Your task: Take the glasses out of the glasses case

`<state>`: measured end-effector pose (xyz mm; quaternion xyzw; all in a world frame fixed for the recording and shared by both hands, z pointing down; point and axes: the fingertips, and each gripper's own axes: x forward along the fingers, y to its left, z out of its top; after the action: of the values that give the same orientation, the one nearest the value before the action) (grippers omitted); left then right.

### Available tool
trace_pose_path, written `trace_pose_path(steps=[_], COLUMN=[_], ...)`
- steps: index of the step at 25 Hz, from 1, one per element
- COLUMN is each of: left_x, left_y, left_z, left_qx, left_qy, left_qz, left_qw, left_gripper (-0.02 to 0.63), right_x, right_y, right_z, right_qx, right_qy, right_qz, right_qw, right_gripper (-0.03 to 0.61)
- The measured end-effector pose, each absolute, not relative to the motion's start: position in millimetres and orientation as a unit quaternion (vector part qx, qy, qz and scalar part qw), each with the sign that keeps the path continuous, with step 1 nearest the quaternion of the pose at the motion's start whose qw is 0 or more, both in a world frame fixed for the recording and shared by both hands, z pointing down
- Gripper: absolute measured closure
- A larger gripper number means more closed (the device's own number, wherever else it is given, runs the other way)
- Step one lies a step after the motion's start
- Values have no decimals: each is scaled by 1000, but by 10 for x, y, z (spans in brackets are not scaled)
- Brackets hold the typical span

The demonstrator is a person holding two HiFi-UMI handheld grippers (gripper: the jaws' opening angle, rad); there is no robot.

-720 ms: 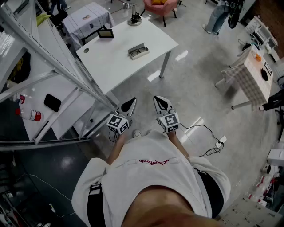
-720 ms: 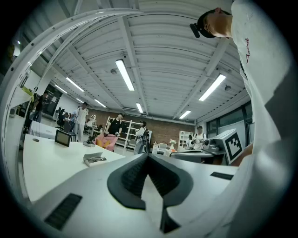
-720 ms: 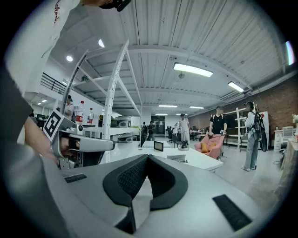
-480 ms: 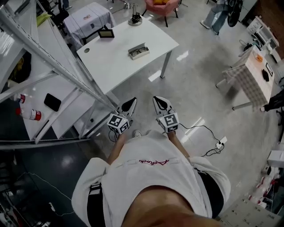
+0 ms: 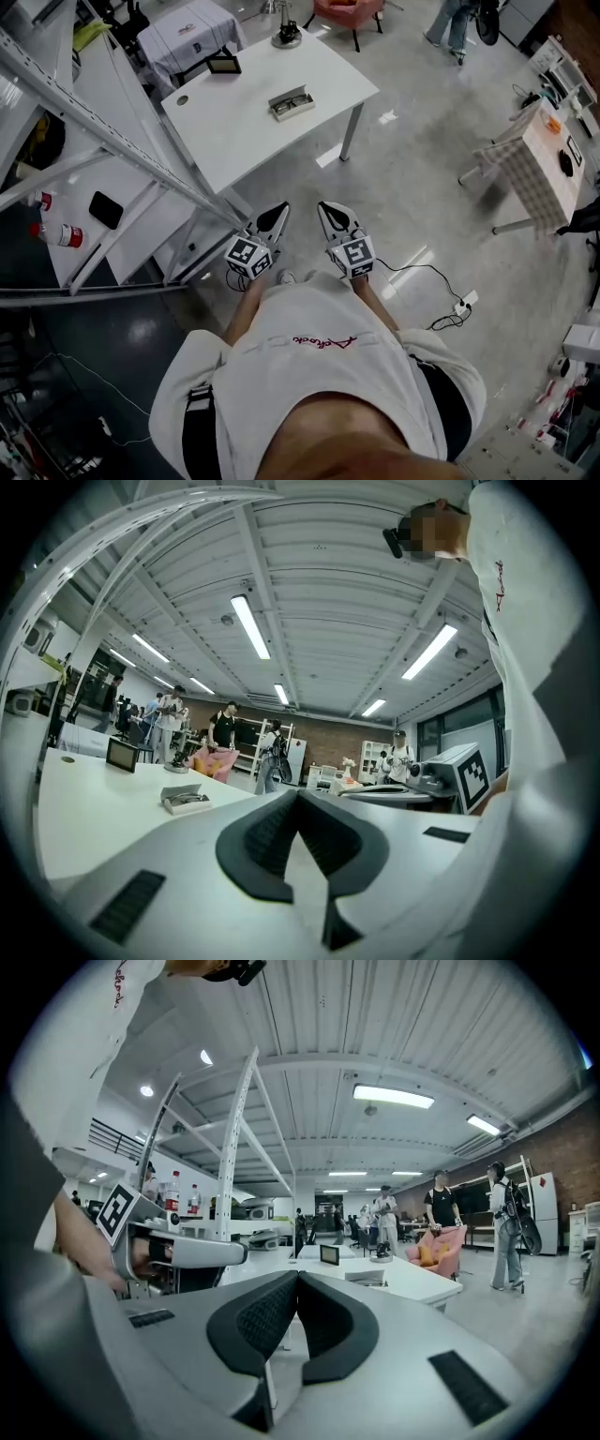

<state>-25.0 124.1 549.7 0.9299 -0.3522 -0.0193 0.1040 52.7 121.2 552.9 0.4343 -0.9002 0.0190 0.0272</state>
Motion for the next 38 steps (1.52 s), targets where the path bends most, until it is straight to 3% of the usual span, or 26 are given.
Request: trace_pose_path(steps=[19,38], left_x=[236,222], left_y=[1273,875], left_z=[5660,5773], left_qx=[929,921], left_qy=[-352,-368], left_qz=[-23,-27], left_qw=[112,121], left_gripper=[623,623], right_x=[887,832], right_y=[1276,855], right_z=[5753,5840], right_qx=[410,385], right_qy=[-911,-921], right_qz=[30,35], right_qw=[42,53], right_gripper=[584,584])
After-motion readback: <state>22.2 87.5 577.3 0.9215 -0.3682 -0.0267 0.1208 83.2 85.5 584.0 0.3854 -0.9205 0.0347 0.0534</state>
